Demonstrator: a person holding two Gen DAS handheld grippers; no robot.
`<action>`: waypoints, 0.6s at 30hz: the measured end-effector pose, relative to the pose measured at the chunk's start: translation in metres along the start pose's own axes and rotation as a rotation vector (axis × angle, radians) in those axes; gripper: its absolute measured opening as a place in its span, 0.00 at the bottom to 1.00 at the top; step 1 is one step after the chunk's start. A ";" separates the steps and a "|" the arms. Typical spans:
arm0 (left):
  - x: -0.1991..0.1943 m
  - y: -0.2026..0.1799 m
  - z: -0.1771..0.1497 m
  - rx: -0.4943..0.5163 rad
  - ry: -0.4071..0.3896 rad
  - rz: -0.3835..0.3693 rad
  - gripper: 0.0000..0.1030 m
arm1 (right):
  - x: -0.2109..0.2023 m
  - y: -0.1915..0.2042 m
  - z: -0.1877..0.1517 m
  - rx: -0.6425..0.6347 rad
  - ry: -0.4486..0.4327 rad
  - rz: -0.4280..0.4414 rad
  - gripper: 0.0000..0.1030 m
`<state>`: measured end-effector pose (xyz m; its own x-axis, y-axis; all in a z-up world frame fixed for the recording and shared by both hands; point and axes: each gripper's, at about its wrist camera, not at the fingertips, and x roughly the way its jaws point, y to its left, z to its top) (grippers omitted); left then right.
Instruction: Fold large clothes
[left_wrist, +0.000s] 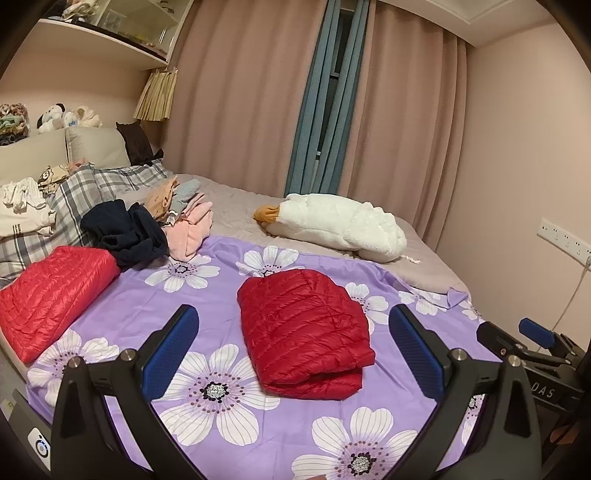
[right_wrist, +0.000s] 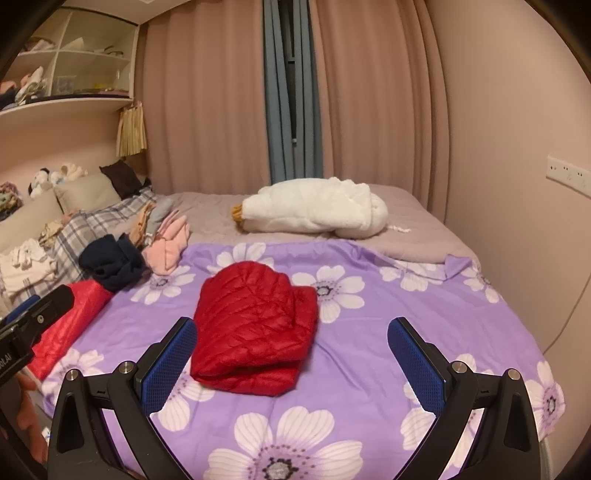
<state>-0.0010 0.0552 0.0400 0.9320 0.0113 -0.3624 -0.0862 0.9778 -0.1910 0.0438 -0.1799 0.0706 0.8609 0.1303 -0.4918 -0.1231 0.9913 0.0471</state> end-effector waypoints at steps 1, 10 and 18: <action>0.000 0.001 0.000 -0.002 0.000 0.001 1.00 | 0.001 0.000 0.000 0.000 0.003 -0.001 0.99; -0.005 -0.004 -0.001 0.024 -0.018 -0.016 1.00 | 0.002 0.003 -0.001 -0.002 0.016 -0.006 0.99; -0.008 -0.010 -0.001 0.070 -0.034 0.000 1.00 | 0.000 0.003 -0.001 -0.011 0.008 -0.012 0.99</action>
<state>-0.0079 0.0449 0.0442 0.9435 0.0174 -0.3310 -0.0625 0.9901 -0.1260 0.0430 -0.1775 0.0703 0.8585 0.1177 -0.4991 -0.1180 0.9925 0.0311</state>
